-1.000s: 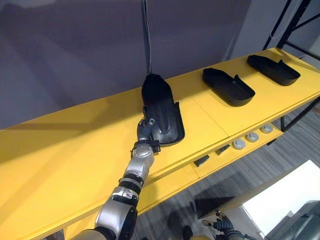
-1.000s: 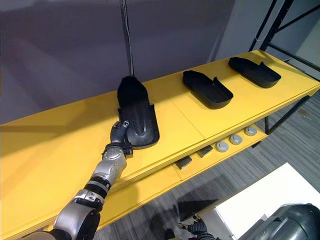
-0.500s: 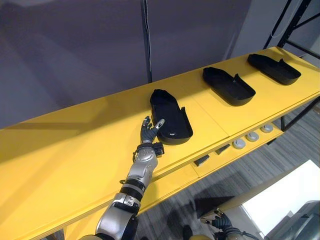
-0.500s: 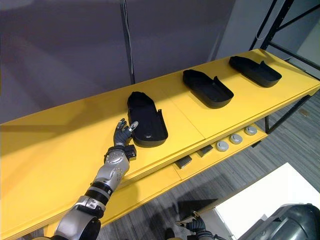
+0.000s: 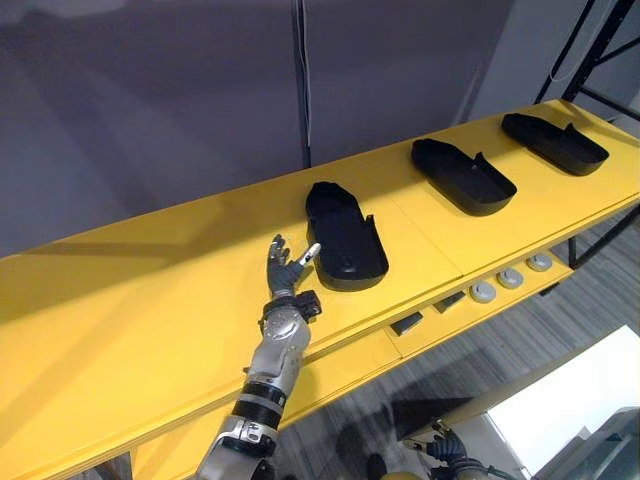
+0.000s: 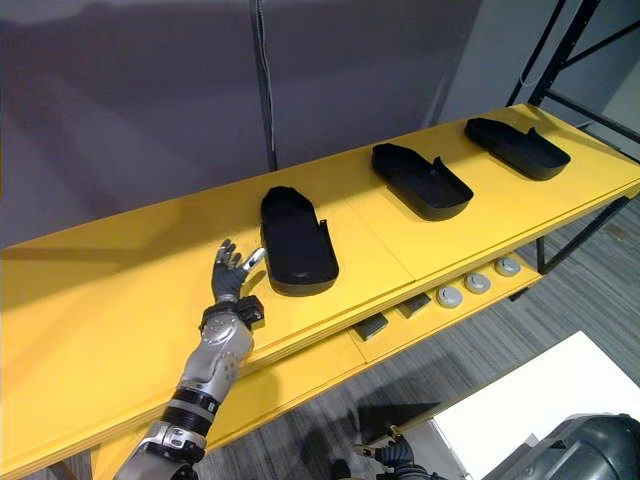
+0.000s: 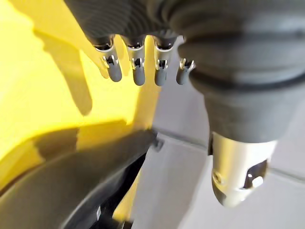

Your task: Walk over and take plastic housings, then place them on the shelf

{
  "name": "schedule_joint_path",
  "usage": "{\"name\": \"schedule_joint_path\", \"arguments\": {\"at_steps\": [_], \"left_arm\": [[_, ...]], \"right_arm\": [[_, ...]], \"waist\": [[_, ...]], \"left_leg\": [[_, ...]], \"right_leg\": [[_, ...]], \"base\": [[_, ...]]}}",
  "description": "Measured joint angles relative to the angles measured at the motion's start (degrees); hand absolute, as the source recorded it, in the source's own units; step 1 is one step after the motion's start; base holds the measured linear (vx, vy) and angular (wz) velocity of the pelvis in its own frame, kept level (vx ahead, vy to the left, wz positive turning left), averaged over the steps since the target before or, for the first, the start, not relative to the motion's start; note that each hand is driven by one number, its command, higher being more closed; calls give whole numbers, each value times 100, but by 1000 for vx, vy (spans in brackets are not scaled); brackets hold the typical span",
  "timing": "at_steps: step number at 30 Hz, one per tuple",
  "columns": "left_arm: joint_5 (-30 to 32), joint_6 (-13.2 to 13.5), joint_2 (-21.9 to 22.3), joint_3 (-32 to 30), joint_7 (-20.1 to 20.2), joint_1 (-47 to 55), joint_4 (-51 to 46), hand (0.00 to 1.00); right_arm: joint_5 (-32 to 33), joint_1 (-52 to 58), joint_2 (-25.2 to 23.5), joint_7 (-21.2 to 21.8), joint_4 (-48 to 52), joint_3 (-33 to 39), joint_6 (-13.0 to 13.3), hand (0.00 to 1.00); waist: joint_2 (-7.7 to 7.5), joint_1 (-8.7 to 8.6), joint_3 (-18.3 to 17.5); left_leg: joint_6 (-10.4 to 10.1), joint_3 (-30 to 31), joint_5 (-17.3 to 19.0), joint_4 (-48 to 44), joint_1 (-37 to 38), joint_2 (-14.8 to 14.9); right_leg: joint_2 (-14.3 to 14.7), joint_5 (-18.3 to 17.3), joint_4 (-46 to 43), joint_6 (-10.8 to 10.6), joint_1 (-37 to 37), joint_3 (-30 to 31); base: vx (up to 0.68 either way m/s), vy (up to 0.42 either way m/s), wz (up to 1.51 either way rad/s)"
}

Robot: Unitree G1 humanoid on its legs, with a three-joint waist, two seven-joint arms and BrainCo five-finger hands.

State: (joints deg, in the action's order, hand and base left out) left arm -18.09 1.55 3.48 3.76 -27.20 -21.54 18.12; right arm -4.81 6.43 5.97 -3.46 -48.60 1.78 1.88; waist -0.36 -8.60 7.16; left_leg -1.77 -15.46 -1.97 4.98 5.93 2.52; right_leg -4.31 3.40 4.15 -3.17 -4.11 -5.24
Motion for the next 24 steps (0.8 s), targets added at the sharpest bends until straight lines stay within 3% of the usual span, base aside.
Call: {"name": "schedule_joint_path", "arguments": {"at_steps": [7, 13, 14, 20, 24], "left_arm": [[450, 9, -171, 3, 173, 357, -644, 0], [1175, 7, -420, 705, 1007, 628, -1148, 0], [1374, 7, -424, 883, 1175, 677, -1238, 100], [2624, 227, -572, 2057, 1827, 955, -1507, 100], [2859, 363, -641, 2497, 2138, 1024, -1501, 100]], "right_arm": [[1, 83, 16, 20, -4, 32, 1, 0], [3, 91, 36, 97, -29, 26, 7, 0], [4, 88, 41, 128, -44, 26, 11, 0], [4, 89, 52, 149, -76, 18, 66, 0], [4, 86, 74, 154, -168, 10, 77, 0]], "waist": [[16, 115, -75], [15, 174, -77], [14, 183, -78], [12, 188, -86], [10, 181, -128]], "left_leg": [[11, 16, -8, 1, 3, -1], [35, 107, -32, 20, -2, -27], [37, 108, -33, 21, -2, -28], [36, 91, -31, 22, -2, -20], [10, 28, -13, 21, 7, 3]], "right_leg": [[-3, 0, -7, 0, -4, -10], [-24, -3, -6, -1, -36, -61], [-30, -3, -7, -2, -35, -60], [-35, -5, -8, -7, 10, -24], [-16, -5, -3, -7, 26, 0]], "base": [[0, 0, 1], [0, 0, 6], [0, 0, 0], [0, 0, -1], [0, 0, -7]]}}
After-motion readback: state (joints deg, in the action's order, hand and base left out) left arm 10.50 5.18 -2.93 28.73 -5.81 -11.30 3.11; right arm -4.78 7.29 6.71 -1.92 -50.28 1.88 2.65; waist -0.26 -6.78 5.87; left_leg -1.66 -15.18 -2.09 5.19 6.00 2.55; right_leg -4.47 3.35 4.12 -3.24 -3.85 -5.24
